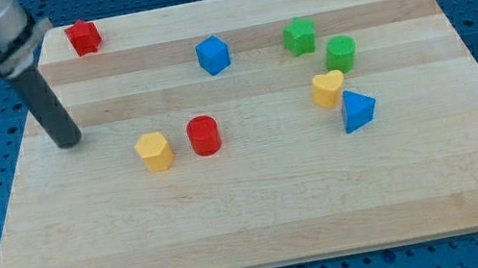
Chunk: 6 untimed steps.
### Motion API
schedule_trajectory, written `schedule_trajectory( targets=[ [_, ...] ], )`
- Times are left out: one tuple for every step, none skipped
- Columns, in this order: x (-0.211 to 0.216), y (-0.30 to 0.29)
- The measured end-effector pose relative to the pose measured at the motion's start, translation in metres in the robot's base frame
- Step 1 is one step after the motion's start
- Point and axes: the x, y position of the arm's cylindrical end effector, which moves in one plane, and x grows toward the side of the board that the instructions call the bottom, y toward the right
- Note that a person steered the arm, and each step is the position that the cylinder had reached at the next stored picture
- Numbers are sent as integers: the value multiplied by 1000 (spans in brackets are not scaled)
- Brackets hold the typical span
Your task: Move the yellow hexagon to the top center of the board
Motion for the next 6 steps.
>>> schedule_trajectory(
  targets=[
    [45,32],
    [84,63],
    [88,91],
    [80,103],
    [61,103],
    [39,103]
  ],
)
